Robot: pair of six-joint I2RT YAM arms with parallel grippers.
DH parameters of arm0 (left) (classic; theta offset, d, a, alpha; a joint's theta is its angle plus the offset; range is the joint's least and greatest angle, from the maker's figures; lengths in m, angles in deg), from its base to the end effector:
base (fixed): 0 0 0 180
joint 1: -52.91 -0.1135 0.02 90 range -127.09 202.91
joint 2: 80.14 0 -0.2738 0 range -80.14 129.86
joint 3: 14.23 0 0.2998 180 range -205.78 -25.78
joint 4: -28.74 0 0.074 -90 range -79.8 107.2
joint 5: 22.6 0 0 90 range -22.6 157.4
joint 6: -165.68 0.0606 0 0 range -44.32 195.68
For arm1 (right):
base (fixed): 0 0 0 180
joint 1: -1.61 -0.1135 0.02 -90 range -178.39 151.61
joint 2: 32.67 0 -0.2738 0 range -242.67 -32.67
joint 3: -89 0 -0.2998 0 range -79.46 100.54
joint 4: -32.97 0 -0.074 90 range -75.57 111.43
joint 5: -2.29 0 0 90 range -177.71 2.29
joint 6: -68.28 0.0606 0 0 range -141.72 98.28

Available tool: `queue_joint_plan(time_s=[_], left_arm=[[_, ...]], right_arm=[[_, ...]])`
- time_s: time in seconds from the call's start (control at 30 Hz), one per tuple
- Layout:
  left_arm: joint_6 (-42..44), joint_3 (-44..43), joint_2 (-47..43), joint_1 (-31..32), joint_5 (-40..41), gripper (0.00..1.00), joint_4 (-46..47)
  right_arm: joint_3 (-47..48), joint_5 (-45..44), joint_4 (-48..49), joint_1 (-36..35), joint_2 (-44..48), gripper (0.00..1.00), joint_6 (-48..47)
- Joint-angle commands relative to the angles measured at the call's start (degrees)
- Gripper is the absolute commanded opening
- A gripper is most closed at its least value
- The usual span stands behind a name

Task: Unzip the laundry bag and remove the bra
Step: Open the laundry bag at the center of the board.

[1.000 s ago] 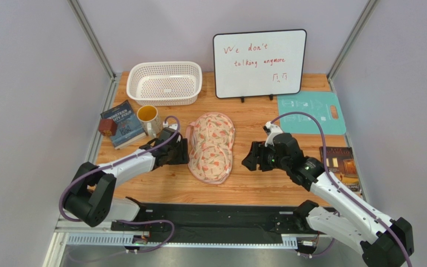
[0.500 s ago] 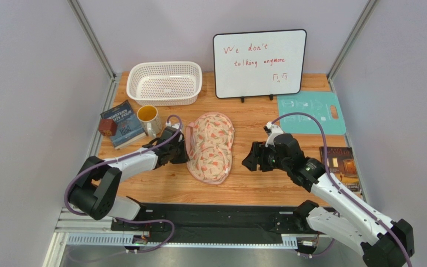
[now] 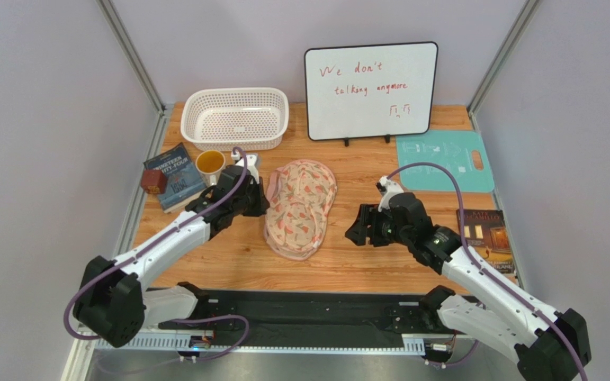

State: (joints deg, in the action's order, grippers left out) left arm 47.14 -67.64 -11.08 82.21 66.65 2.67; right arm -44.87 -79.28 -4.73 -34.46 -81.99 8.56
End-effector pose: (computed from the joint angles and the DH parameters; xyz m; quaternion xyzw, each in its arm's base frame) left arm 0.2711 -0.1530 0.1988 0.0087 0.9125 -0.2030 0.3551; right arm 0.1905 0.1497 0.2168 -0.0763 0.9044 0.2827 0.3103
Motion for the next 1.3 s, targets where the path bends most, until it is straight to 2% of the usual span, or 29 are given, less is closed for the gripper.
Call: queue_joint_plan(time_s=[0.0,0.23,0.5,0.7,0.93,1.27], left_arm=[[5.1,-4.9,-3.5,2.4,0.7,0.00,-4.0],[9.7,-8.6,-3.1,11.8,4.7,0.00,-4.3],[11.8,-14.1,3.9,19.1,7.5,0.00,-4.0],[14.0,-20.0,9.1,24.4,12.1,0.00,-6.7],[16.8,-22.5,10.0,27.0,16.6,0.00,-8.3],[21.4,-29.5,13.4,29.1,14.4,0.00,-9.3]], right_arm=[[-1.5,-0.7,4.4,0.1,-0.9,0.68,2.2],[-1.5,-4.2,3.7,0.1,0.3,0.68,4.2],[-0.4,-10.9,-0.5,0.1,4.5,0.68,6.2],[-1.1,-12.5,-2.1,0.2,6.3,0.69,6.5],[-1.9,-12.4,-2.1,0.1,6.1,0.69,6.0],[-4.9,-9.3,3.1,0.1,11.2,0.70,3.2]])
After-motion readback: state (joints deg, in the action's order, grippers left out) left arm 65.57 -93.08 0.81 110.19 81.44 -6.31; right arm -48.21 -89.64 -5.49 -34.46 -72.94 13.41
